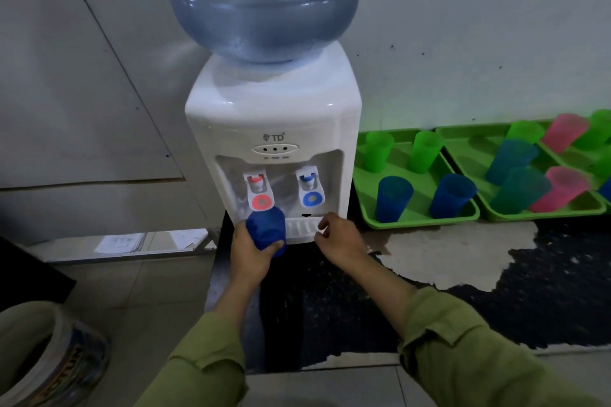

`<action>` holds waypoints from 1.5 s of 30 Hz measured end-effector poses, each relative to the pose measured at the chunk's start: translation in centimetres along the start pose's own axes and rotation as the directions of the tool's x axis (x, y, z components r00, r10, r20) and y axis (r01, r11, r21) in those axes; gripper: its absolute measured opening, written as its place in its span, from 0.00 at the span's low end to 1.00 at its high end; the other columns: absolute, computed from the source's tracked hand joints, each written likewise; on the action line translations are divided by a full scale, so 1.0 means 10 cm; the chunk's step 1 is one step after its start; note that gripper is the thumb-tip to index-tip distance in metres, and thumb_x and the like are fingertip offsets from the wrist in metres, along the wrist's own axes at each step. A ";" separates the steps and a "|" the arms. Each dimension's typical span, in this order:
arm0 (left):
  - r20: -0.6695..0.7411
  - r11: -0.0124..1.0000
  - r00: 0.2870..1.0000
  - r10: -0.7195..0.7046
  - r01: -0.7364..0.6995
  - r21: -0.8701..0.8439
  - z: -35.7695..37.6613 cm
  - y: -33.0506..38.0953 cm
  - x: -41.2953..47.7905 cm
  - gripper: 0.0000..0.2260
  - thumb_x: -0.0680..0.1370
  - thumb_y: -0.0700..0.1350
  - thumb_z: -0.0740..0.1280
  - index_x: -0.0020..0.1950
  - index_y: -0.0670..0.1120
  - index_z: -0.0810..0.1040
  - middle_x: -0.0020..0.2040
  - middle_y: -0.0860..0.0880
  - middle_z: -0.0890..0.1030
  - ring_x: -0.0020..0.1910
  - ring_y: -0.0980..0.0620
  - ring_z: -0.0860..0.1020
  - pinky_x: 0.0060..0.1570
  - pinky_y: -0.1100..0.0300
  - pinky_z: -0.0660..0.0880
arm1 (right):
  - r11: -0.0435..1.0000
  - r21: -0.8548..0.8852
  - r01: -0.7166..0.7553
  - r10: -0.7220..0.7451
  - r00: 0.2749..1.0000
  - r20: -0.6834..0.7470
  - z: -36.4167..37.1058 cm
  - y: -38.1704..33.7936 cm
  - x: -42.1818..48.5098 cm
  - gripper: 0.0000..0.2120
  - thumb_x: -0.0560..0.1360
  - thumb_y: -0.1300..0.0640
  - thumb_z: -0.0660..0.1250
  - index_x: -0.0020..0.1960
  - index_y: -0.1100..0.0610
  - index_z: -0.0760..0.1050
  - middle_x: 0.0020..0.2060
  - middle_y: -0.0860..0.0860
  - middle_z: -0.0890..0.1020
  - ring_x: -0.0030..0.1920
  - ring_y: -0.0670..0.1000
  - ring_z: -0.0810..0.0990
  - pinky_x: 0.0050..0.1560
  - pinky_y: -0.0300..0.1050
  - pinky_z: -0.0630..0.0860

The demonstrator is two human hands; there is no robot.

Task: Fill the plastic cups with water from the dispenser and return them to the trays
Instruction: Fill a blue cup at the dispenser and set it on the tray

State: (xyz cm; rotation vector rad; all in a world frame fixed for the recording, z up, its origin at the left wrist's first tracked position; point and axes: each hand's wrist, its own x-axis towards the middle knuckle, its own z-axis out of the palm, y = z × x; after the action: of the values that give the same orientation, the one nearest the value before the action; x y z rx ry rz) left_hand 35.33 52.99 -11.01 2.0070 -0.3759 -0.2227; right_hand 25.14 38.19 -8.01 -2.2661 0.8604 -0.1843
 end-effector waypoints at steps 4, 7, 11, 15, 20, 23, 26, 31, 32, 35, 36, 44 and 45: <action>0.000 1.000 1.000 -0.026 0.026 -0.008 0.04 0.04 -0.17 0.31 0.66 0.38 0.77 0.64 0.39 0.66 0.62 0.41 0.73 0.62 0.42 0.72 0.61 0.51 0.71 | 1.000 0.010 0.014 -0.014 0.999 -0.032 -0.14 0.17 -0.04 0.11 0.73 0.56 0.65 0.53 0.60 0.73 0.46 0.57 0.82 0.50 0.57 0.79 0.49 0.49 0.76; 0.034 1.000 0.999 0.003 -0.002 -0.015 0.09 0.11 -0.29 0.30 0.66 0.38 0.77 0.63 0.40 0.67 0.62 0.42 0.73 0.61 0.44 0.73 0.60 0.55 0.70 | 1.000 0.002 -0.013 0.013 0.998 -0.064 -0.30 0.26 -0.03 0.12 0.73 0.56 0.66 0.54 0.60 0.73 0.48 0.58 0.81 0.50 0.58 0.79 0.48 0.49 0.75; 0.119 0.997 0.989 0.083 -0.082 -0.018 0.20 0.38 -0.42 0.29 0.65 0.41 0.78 0.61 0.45 0.68 0.57 0.50 0.74 0.55 0.52 0.73 0.51 0.63 0.71 | 1.000 -0.019 -0.018 0.015 0.986 -0.165 -0.61 0.39 0.00 0.12 0.73 0.55 0.66 0.54 0.61 0.74 0.48 0.58 0.81 0.50 0.58 0.79 0.46 0.49 0.74; 0.160 0.983 0.971 0.176 -0.166 -0.075 0.36 0.80 -0.50 0.29 0.64 0.44 0.79 0.60 0.47 0.69 0.55 0.53 0.74 0.53 0.55 0.74 0.45 0.68 0.71 | 0.999 -0.045 0.007 -0.017 0.971 -0.239 -1.01 0.53 0.05 0.14 0.74 0.57 0.66 0.56 0.63 0.73 0.49 0.60 0.80 0.51 0.60 0.78 0.48 0.49 0.74; 0.137 0.957 0.948 0.286 -0.276 -0.085 0.71 1.34 -0.44 0.29 0.62 0.47 0.80 0.58 0.46 0.71 0.53 0.52 0.77 0.50 0.55 0.76 0.46 0.65 0.72 | 0.999 -0.027 0.033 -0.040 0.942 -0.332 -1.56 0.82 0.24 0.13 0.73 0.58 0.67 0.55 0.64 0.75 0.50 0.61 0.81 0.53 0.60 0.78 0.51 0.50 0.74; 0.144 0.944 0.935 0.326 -0.312 -0.109 1.01 1.68 -0.34 0.27 0.62 0.49 0.79 0.55 0.51 0.69 0.53 0.54 0.76 0.50 0.55 0.76 0.46 0.62 0.75 | 0.997 -0.063 0.038 -0.058 0.927 -0.369 -1.92 1.01 0.39 0.14 0.73 0.58 0.67 0.55 0.65 0.75 0.51 0.60 0.81 0.53 0.60 0.78 0.52 0.48 0.72; 0.133 0.937 0.929 0.346 -0.334 -0.104 1.44 2.07 -0.22 0.27 0.61 0.52 0.79 0.54 0.51 0.69 0.53 0.53 0.77 0.49 0.54 0.78 0.46 0.58 0.76 | 0.996 -0.084 0.031 -0.062 0.917 -0.395 -2.33 1.26 0.62 0.14 0.73 0.58 0.67 0.56 0.65 0.75 0.52 0.61 0.81 0.54 0.60 0.78 0.52 0.48 0.71; 0.138 0.947 0.939 0.316 -0.303 -0.109 2.15 2.57 0.02 0.27 0.62 0.51 0.79 0.53 0.51 0.67 0.53 0.53 0.75 0.50 0.53 0.77 0.46 0.59 0.75 | 0.992 -0.114 0.048 -0.087 0.925 -0.371 -2.84 1.71 1.01 0.16 0.74 0.56 0.66 0.57 0.64 0.74 0.54 0.61 0.80 0.55 0.61 0.78 0.55 0.51 0.73; 0.132 0.950 0.943 0.306 -0.293 -0.111 2.33 2.66 0.08 0.27 0.62 0.51 0.79 0.53 0.51 0.67 0.53 0.53 0.75 0.50 0.52 0.77 0.46 0.57 0.76 | 0.992 -0.115 0.043 -0.083 0.927 -0.366 -2.96 1.82 1.09 0.16 0.74 0.56 0.66 0.58 0.63 0.74 0.55 0.60 0.80 0.56 0.61 0.78 0.56 0.51 0.73; 0.134 0.957 0.950 0.281 -0.267 -0.109 2.83 2.86 0.24 0.28 0.62 0.50 0.79 0.53 0.51 0.67 0.54 0.52 0.75 0.51 0.50 0.77 0.49 0.53 0.77 | 0.994 -0.103 0.036 -0.070 0.934 -0.351 -3.24 2.13 1.32 0.17 0.74 0.55 0.66 0.59 0.63 0.74 0.56 0.59 0.80 0.57 0.59 0.77 0.58 0.50 0.73; 0.134 0.959 0.952 0.275 -0.262 -0.107 3.03 2.94 0.30 0.28 0.62 0.49 0.79 0.53 0.50 0.67 0.54 0.51 0.75 0.51 0.50 0.77 0.49 0.53 0.77 | 0.994 -0.102 0.030 -0.063 0.938 -0.341 -3.36 2.26 1.41 0.17 0.74 0.56 0.66 0.59 0.63 0.74 0.57 0.59 0.80 0.57 0.59 0.77 0.58 0.50 0.72; 0.211 0.964 0.941 0.265 -0.261 -0.045 4.19 3.19 0.59 0.34 0.64 0.50 0.78 0.65 0.48 0.65 0.62 0.50 0.71 0.57 0.48 0.74 0.55 0.53 0.75 | 0.991 -0.133 -0.009 -0.030 0.957 -0.287 -3.87 3.07 1.90 0.17 0.75 0.56 0.65 0.60 0.65 0.73 0.58 0.59 0.79 0.58 0.59 0.76 0.56 0.47 0.70; 0.219 0.963 0.938 0.268 -0.268 -0.033 4.30 3.20 0.63 0.35 0.64 0.49 0.78 0.65 0.48 0.64 0.63 0.49 0.71 0.58 0.48 0.73 0.55 0.54 0.74 | 0.992 -0.127 -0.009 -0.028 0.957 -0.288 -3.90 3.14 1.94 0.17 0.75 0.56 0.65 0.60 0.64 0.73 0.57 0.59 0.79 0.58 0.59 0.76 0.56 0.47 0.70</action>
State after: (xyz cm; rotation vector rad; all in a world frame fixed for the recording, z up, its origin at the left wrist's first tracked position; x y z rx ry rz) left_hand 22.25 1.51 -1.60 1.9074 -0.7852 -0.2758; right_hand 9.58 -12.77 -1.53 -2.3994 1.0368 -0.4885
